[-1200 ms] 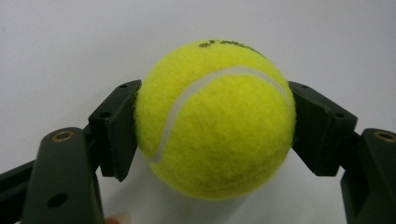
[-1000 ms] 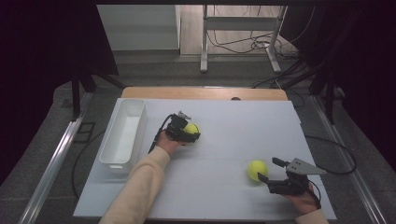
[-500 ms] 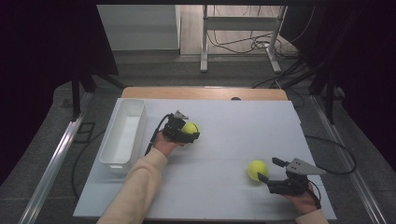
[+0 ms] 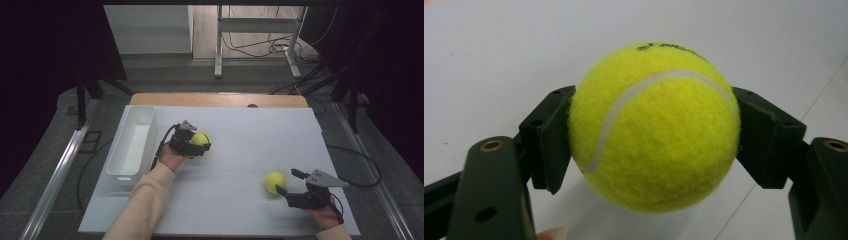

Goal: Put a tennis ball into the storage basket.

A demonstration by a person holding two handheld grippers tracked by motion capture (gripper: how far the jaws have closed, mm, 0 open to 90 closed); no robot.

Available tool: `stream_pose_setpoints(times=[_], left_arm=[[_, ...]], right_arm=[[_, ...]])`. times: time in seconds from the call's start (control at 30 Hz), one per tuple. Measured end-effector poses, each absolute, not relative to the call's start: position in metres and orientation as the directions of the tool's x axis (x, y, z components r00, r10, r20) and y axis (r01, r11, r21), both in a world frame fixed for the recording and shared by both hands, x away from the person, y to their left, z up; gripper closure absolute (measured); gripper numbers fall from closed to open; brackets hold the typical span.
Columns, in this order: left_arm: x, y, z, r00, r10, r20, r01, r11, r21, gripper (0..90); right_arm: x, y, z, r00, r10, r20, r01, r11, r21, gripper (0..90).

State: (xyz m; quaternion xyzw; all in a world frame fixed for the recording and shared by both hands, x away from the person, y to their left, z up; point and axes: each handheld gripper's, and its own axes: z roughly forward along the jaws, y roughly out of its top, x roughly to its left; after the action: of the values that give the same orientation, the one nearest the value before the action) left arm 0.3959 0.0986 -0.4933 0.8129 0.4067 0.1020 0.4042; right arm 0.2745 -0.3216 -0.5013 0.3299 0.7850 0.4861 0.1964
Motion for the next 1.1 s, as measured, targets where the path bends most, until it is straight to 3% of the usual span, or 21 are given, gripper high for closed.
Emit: stream_pose_setpoints(times=[1.1], left_arm=[[0.367, 0.122, -0.467, 0.647, 0.745, -0.164, 0.536, -0.291, 0.792, 26.0]], right_arm=[[0.274, -0.321, -0.501, -0.708, 0.706, 0.001, 0.318, 0.318, 0.893, 14.6]])
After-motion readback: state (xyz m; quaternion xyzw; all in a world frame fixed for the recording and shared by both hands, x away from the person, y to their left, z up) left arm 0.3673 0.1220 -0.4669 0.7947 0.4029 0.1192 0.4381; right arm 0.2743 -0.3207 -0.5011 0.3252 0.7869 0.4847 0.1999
